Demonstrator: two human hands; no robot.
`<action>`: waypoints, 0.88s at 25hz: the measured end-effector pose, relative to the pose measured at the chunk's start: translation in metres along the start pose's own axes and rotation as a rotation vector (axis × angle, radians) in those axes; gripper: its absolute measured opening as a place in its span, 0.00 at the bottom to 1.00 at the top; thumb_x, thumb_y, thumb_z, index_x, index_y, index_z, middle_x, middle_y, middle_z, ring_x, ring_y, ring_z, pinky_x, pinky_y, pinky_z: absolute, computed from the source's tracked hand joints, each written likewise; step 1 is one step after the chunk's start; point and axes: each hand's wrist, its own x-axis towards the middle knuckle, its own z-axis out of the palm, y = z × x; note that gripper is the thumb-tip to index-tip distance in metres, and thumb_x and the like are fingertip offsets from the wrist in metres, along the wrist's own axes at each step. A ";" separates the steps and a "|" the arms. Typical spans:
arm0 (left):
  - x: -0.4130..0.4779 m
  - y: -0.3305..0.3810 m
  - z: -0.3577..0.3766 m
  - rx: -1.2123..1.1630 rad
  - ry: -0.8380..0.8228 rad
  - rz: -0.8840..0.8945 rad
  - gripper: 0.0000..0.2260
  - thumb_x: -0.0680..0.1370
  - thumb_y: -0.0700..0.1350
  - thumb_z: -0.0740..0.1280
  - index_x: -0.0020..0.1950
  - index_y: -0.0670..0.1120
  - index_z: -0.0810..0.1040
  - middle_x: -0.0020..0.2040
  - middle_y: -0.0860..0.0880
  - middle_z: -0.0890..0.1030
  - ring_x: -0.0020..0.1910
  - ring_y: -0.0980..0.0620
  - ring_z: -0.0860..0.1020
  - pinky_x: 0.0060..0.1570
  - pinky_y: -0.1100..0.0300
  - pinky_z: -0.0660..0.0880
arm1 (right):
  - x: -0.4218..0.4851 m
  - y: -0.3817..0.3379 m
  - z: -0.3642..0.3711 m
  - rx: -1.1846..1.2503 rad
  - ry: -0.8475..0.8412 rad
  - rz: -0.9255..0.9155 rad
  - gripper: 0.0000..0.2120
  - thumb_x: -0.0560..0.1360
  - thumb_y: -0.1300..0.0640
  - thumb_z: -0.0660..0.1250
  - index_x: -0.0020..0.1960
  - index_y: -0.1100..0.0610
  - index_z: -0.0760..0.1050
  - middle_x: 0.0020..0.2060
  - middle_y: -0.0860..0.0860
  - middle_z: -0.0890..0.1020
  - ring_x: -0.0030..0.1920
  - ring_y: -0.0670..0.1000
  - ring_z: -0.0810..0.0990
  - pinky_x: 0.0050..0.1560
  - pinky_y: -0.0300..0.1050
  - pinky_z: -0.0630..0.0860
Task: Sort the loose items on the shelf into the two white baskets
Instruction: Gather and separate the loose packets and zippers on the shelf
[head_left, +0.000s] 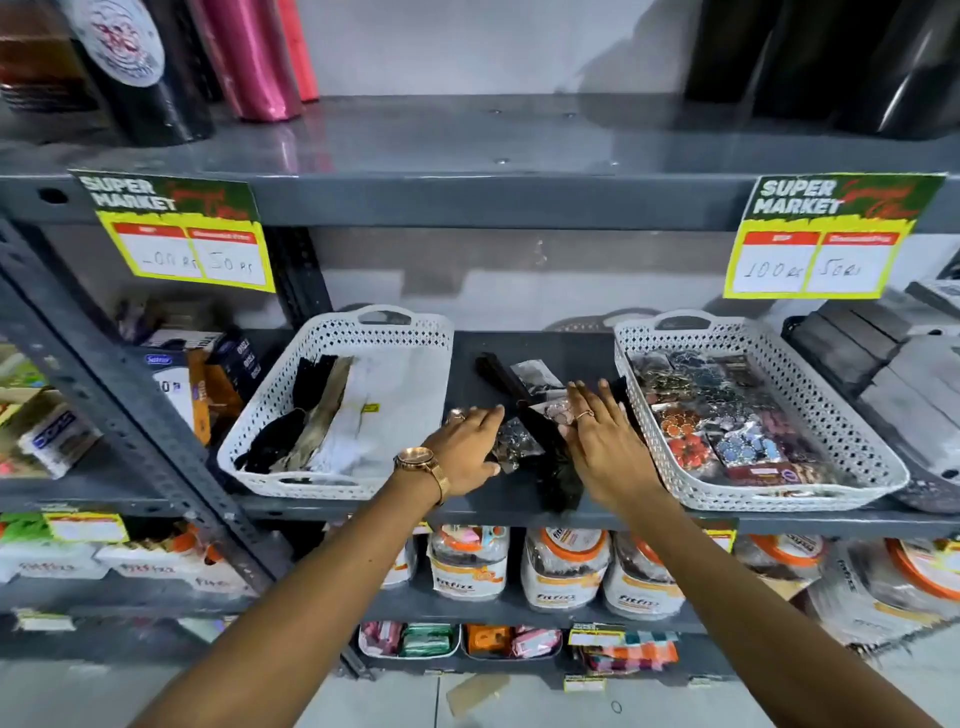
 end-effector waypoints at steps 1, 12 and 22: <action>0.006 -0.004 0.001 -0.006 -0.044 -0.003 0.35 0.77 0.46 0.64 0.78 0.43 0.48 0.77 0.41 0.59 0.76 0.41 0.58 0.73 0.50 0.61 | 0.008 0.000 0.006 0.035 -0.029 0.048 0.24 0.81 0.56 0.50 0.76 0.60 0.53 0.76 0.56 0.60 0.78 0.57 0.48 0.76 0.55 0.53; 0.086 -0.042 -0.035 0.092 -0.336 0.107 0.29 0.72 0.35 0.70 0.72 0.42 0.65 0.70 0.41 0.70 0.66 0.44 0.72 0.62 0.57 0.71 | 0.059 0.002 0.005 0.119 -0.191 0.275 0.19 0.75 0.67 0.57 0.65 0.59 0.71 0.59 0.64 0.78 0.57 0.65 0.78 0.59 0.57 0.76; 0.111 -0.043 -0.034 0.112 -0.390 0.158 0.20 0.63 0.41 0.79 0.51 0.37 0.80 0.36 0.51 0.72 0.38 0.51 0.70 0.27 0.65 0.62 | 0.094 0.021 -0.004 0.238 -0.485 0.134 0.25 0.75 0.72 0.59 0.70 0.55 0.68 0.72 0.55 0.68 0.71 0.55 0.67 0.69 0.46 0.65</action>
